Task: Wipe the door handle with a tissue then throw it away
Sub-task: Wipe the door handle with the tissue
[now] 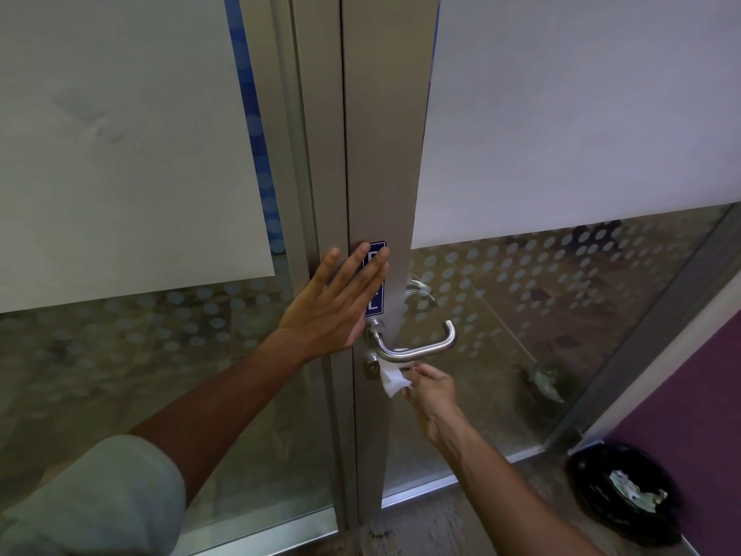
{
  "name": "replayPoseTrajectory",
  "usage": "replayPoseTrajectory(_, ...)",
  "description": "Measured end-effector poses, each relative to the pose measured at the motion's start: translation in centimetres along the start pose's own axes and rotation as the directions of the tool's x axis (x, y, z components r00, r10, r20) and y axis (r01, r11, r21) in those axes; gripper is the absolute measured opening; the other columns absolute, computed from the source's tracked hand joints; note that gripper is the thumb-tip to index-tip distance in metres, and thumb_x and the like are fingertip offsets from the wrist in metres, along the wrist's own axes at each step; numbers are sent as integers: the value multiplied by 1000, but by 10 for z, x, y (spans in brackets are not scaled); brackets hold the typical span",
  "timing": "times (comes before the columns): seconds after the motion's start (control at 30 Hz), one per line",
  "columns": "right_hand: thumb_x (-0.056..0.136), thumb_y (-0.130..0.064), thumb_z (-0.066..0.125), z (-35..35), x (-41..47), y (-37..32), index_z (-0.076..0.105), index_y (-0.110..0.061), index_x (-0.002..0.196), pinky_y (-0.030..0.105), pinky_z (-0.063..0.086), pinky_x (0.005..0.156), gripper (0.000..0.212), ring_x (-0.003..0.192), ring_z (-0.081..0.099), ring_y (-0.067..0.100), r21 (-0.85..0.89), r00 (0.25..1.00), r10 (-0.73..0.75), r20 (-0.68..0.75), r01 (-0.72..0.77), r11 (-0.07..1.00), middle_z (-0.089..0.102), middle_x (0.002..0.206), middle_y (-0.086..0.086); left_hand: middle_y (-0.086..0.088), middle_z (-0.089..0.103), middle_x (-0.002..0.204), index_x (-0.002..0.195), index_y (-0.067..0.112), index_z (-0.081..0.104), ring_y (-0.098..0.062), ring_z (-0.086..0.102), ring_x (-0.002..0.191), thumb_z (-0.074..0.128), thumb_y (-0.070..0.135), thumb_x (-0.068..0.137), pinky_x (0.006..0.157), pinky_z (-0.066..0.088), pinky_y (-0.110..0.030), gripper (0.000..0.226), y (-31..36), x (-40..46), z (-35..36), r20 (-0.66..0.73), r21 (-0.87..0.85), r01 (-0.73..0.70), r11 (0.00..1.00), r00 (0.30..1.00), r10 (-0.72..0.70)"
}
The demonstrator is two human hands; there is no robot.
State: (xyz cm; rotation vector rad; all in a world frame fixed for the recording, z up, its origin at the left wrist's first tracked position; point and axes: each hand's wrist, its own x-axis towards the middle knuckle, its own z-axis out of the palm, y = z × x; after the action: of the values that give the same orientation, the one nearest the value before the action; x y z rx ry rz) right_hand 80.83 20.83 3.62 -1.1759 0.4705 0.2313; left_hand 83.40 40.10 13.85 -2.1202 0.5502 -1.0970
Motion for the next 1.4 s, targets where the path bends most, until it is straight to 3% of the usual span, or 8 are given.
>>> replayPoseTrajectory(0.2,87,24,48,39,-15,-8,66,12,101,23,58,59,26,64,70,21,307,994,68,86,-92,947,73,81,16,-18,13,168,160,5,14,-37,6,154,38,51,95,122,-12,-59,84,0,0,1,-7,3,0,1000,1000,0)
replayPoseTrajectory(0.33,85,25,29,35,-19,-12,60,12,119,18,40,58,47,71,56,19,332,982,171,85,-190,924,66,101,18,-17,14,168,160,5,15,-37,4,154,38,51,94,123,-12,-59,84,0,1,2,-16,2,7,1000,1000,-7)
replayPoseTrajectory(0.47,79,30,24,30,-20,-16,60,15,118,37,47,107,56,114,65,40,448,971,184,152,-233,863,62,128,33,-17,15,168,160,5,15,-37,6,154,37,51,94,123,-11,-59,84,1,0,2,-20,8,5,1000,1000,-4)
replayPoseTrajectory(0.57,80,30,25,23,-23,-17,57,17,123,41,38,116,55,126,58,43,441,966,185,179,-247,863,60,130,35,-17,15,168,160,5,14,-36,8,154,34,52,95,122,-11,-59,83,1,0,2,-17,12,3,1000,1000,-3)
replayPoseTrajectory(0.73,86,27,22,12,-31,-27,51,16,134,34,53,97,57,129,57,35,411,948,233,218,-305,859,57,136,30,-17,14,168,160,4,14,-36,6,154,34,51,95,123,-13,-59,83,1,1,3,-21,6,6,1000,1000,-6)
replayPoseTrajectory(0.87,89,25,20,1,-34,-36,60,19,111,30,63,65,45,84,74,34,425,937,245,249,-333,842,71,96,30,-17,14,168,160,5,14,-36,8,155,38,51,94,123,-13,-59,84,1,0,4,-24,-7,9,1000,1000,-10)
replayPoseTrajectory(1.17,92,23,18,-23,-24,-63,60,14,96,27,61,54,44,55,74,28,494,961,206,183,-271,826,64,96,27,-18,13,168,160,4,15,-36,4,154,38,50,94,122,-15,-60,83,1,0,4,-28,3,12,1000,1000,-12)
replayPoseTrajectory(1.4,72,26,26,-38,-10,-78,65,16,96,19,57,61,47,80,63,24,467,940,233,251,-328,821,70,88,24,-17,15,168,160,4,15,-36,5,154,35,51,95,122,-15,-60,83,1,0,4,-31,22,10,1000,999,-9)
